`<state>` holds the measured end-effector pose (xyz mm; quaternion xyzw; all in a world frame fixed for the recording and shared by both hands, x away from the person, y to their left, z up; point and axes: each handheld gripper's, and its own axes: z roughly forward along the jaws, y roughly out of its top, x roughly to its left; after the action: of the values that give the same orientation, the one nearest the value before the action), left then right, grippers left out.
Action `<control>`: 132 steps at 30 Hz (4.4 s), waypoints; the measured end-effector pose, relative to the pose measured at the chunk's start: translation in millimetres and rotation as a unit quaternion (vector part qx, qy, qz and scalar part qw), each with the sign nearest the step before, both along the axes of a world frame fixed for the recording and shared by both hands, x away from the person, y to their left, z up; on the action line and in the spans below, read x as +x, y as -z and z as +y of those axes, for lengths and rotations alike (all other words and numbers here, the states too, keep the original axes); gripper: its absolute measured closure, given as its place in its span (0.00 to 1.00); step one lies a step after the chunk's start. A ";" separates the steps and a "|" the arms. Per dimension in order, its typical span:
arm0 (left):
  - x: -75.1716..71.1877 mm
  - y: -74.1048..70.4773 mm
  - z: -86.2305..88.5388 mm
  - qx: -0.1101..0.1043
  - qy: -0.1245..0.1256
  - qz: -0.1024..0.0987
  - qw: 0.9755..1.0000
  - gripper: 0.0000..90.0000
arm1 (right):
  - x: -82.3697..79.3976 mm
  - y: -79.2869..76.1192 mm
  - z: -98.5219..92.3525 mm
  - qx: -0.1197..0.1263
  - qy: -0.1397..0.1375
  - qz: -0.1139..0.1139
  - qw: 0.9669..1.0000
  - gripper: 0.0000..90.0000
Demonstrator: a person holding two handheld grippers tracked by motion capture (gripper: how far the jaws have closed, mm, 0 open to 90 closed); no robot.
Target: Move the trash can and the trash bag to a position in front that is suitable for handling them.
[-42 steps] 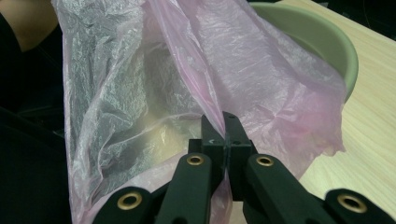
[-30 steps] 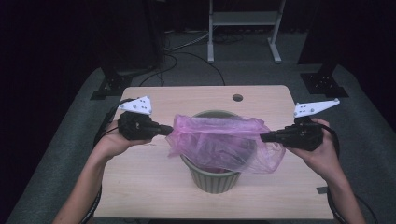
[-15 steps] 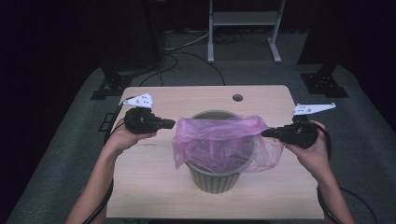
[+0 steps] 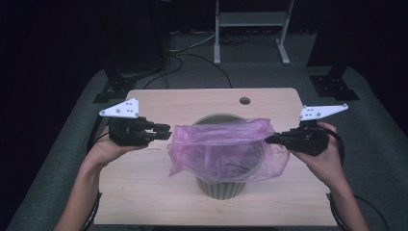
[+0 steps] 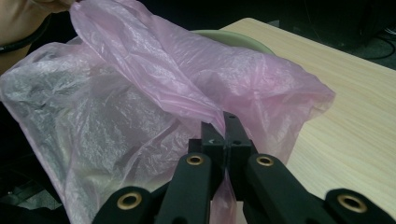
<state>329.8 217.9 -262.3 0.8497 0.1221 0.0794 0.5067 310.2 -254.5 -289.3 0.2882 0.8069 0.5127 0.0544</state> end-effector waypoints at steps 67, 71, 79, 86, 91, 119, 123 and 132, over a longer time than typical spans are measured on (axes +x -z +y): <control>75.6 57.7 -53.8 0.063 -0.082 0.092 0.990 1.00 | 65.1 49.0 5.6 0.027 0.091 0.080 0.992 1.00; 80.1 63.5 -55.5 0.058 -0.087 0.097 0.990 1.00 | 68.6 54.8 6.1 0.027 0.090 0.092 0.991 1.00; 86.5 69.1 -58.6 0.054 -0.092 0.105 0.989 1.00 | 71.5 60.3 7.6 0.021 0.091 0.101 0.990 1.00; 89.1 72.1 -59.7 0.049 -0.093 0.107 0.989 1.00 | 72.4 63.6 8.7 0.020 0.091 0.103 0.990 1.00; 90.8 74.4 -61.2 0.047 -0.097 0.109 0.988 1.00 | 73.8 66.3 9.7 0.020 0.091 0.107 0.990 1.00; 56.2 37.9 -11.8 -0.078 -0.033 0.072 0.994 0.41 | 25.3 25.5 -20.8 0.082 0.037 0.009 0.996 0.65; 53.4 32.5 -13.6 -0.081 -0.024 0.068 0.994 0.38 | 22.4 20.3 -19.4 0.090 0.027 -0.012 0.995 0.63; 54.2 25.2 -15.2 -0.087 -0.038 0.056 0.994 0.27 | 18.7 6.8 -20.4 0.108 0.015 -0.039 0.993 0.60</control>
<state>384.0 202.6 -287.4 0.8004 0.1894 0.0401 0.5673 328.8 -274.8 -296.1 0.2846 0.7394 0.6070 0.0619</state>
